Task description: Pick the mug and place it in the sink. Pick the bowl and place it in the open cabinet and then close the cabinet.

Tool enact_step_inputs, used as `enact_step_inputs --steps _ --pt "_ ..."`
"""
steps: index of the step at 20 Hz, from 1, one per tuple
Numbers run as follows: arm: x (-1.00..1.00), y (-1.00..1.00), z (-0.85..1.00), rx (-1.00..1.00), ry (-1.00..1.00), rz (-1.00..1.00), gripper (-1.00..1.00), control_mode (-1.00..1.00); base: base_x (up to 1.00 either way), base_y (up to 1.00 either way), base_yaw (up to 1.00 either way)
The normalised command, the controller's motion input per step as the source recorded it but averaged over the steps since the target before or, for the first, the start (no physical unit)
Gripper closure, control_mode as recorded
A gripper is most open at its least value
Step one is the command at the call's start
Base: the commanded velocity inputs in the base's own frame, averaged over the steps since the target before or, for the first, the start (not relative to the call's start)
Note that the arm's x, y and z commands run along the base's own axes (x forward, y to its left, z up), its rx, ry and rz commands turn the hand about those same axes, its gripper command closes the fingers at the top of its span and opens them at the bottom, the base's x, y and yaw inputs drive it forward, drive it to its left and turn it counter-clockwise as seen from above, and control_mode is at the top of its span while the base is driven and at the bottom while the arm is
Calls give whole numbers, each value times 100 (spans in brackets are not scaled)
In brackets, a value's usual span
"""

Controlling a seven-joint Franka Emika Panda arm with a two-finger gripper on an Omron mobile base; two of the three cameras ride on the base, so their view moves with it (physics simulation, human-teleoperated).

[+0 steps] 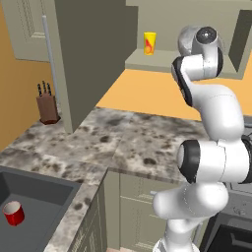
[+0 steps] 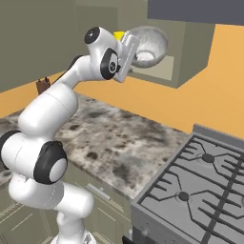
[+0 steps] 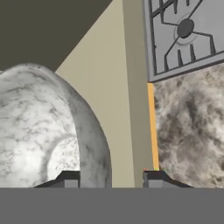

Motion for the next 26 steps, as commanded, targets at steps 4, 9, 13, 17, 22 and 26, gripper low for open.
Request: enact_step_inputs --steps 4,9,13,17,22,26 --pt "0 0 3 0 -8 0 -100 -100 0 0 0" --pt "-2 0 17 -7 -34 1 -100 -100 0 0 0" --pt "-12 0 20 -6 -64 10 -100 -100 0 0 0" --pt "-31 -1 5 0 -41 5 -100 -100 0 0 0" --pt "-46 -1 0 0 -15 1 -100 -100 0 0 0" --pt "-20 0 16 -2 -17 0 -100 -100 0 0 0"
